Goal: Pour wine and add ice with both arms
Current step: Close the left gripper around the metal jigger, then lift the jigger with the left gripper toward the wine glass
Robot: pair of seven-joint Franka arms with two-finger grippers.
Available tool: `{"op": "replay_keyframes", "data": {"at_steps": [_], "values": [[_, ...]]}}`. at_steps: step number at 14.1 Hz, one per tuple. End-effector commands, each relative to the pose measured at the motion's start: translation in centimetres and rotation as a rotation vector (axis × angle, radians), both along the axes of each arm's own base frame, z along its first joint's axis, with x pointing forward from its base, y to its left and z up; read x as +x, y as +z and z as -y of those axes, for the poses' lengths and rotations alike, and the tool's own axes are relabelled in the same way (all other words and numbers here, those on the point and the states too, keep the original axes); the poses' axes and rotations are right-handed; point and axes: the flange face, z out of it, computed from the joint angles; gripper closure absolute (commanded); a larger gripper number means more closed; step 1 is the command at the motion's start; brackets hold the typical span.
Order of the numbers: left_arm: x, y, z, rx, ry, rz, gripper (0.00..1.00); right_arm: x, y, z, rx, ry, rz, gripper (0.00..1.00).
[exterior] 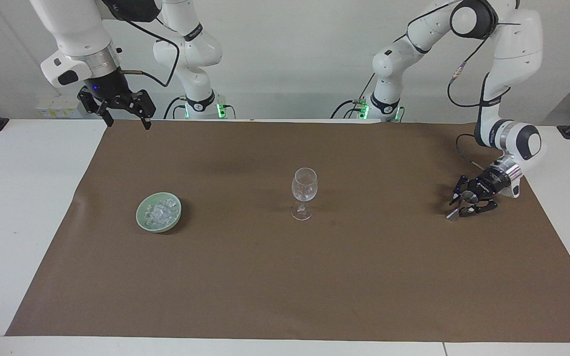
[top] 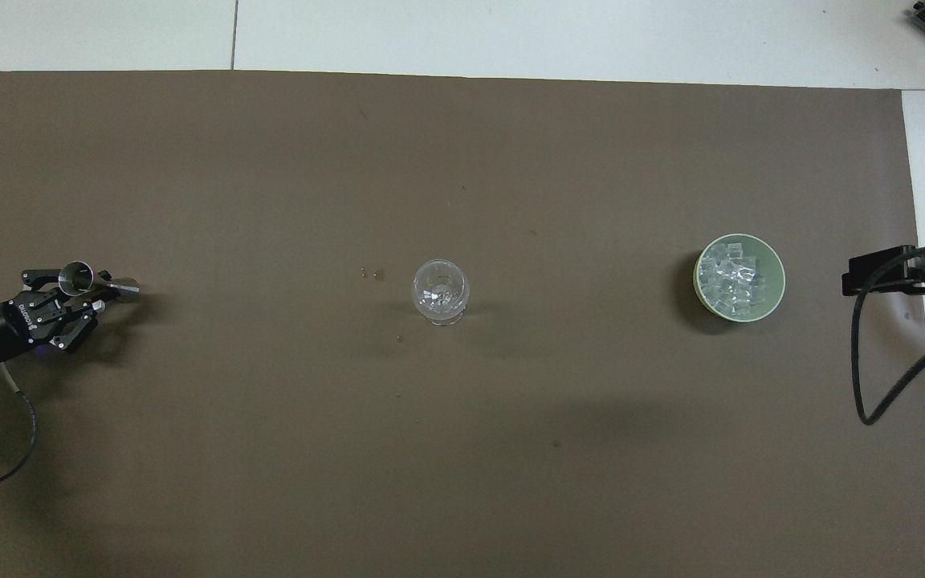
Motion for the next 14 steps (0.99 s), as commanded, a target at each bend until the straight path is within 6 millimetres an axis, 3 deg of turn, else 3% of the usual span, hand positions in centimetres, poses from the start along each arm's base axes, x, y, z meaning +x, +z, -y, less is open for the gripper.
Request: {"op": "replay_keyframes", "data": {"at_steps": [1,3,8,14], "values": [[0.0,0.0,0.1,0.004,0.022,0.013,0.92,-0.6,0.0,-0.1,0.013,-0.004,0.007,0.00],[0.1,0.1,0.2,-0.005,0.028,0.013,1.00,-0.6,0.0,-0.1,0.013,-0.004,0.007,0.00],[0.5,0.4,0.5,-0.006,0.019,0.021,1.00,-0.6,0.0,-0.1,0.013,-0.004,0.007,0.00],[3.3,3.0,4.4,0.019,-0.023,0.069,1.00,-0.6,0.0,-0.1,0.013,-0.004,0.007,0.00]]}}
